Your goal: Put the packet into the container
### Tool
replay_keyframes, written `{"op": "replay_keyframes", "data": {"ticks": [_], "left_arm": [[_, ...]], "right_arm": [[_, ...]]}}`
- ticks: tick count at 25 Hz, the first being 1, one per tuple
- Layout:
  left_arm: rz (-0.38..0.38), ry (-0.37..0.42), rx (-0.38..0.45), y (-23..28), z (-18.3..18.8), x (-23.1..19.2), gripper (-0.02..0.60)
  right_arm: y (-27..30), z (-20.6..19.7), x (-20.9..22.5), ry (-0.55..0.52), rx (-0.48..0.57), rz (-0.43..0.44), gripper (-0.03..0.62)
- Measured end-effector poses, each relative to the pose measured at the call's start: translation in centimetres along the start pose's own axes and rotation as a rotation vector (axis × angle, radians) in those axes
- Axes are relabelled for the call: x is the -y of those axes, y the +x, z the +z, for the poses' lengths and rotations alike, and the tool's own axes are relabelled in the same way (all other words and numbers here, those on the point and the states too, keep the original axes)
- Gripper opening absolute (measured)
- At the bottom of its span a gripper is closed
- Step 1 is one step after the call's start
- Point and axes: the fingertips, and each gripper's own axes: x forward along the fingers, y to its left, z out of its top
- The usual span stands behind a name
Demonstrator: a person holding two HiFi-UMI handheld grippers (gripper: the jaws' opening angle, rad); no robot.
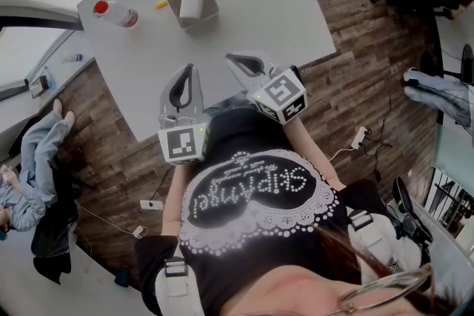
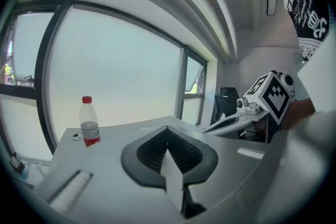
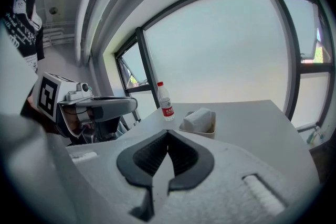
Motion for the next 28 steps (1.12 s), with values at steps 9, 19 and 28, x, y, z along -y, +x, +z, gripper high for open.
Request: {"op": "replay_keyframes", "data": {"ticks": [9,19,28], "left_arm": [[0.008,-0.004,-0.005,0.1,-0.1,-0.6,-0.003],[0.005,-0.008,-0.010,-0.2,-0.2,-1.0,-0.003],[-0.001,0.008,-0.017,0.4,-0.1,-0.5,-0.003]], "right_arm": [[0.4,0.2,-0.1,-0.003,-0.005,0.010,0.002],[0.6,0.4,-0.2,-0.014,-0.008,-0.003,0.002],[0.3,0.3,0.5,-0.010,-0.013,-0.008,0.002]]}}
